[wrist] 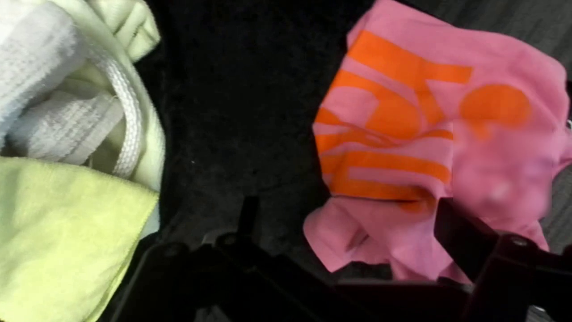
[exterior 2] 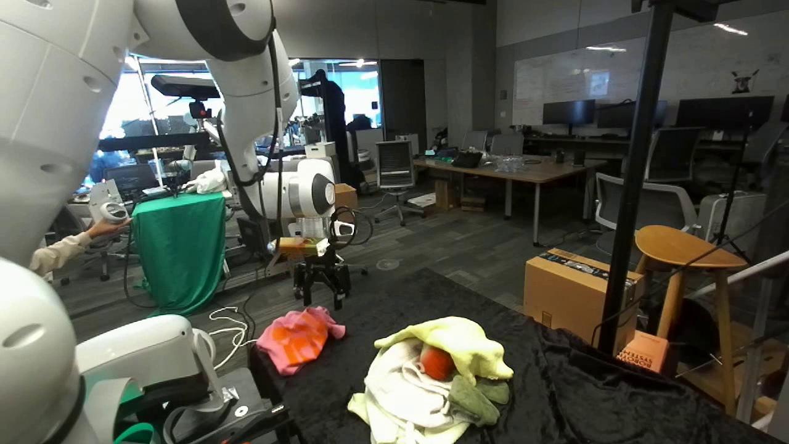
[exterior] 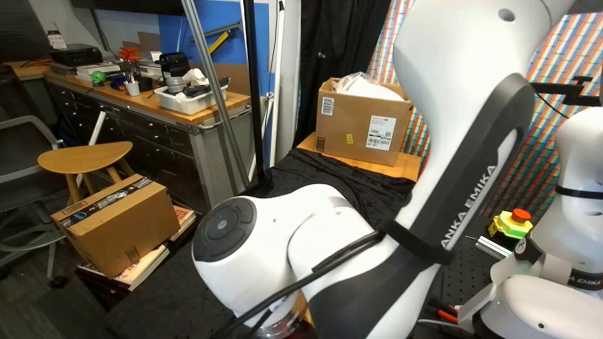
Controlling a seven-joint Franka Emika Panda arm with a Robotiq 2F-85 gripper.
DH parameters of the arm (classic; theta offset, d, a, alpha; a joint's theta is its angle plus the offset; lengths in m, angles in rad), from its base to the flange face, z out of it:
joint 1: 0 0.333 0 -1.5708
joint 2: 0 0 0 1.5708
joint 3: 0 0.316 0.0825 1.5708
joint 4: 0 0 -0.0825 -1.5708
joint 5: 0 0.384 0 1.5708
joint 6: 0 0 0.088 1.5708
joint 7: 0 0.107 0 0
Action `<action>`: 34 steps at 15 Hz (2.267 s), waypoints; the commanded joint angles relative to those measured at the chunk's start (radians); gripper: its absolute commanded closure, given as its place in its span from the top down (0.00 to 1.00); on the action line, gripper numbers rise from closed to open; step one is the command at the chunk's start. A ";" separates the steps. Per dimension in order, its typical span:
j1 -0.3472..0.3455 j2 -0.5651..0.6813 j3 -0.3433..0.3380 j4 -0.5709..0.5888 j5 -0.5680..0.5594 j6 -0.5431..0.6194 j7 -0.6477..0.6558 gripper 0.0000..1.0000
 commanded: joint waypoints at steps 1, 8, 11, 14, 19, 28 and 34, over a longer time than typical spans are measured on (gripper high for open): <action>-0.003 0.033 -0.002 0.080 0.131 -0.034 -0.024 1.00; 0.011 0.088 -0.021 0.098 0.248 -0.010 0.003 1.00; 0.017 0.112 -0.030 0.100 0.254 -0.004 0.010 1.00; 0.018 0.136 -0.032 0.109 0.255 -0.010 0.007 1.00; 0.017 0.151 -0.031 0.114 0.254 -0.012 -0.002 1.00; 0.017 0.149 -0.036 0.113 0.249 -0.017 -0.003 0.27; 0.055 0.125 -0.070 0.113 0.221 -0.009 0.059 0.00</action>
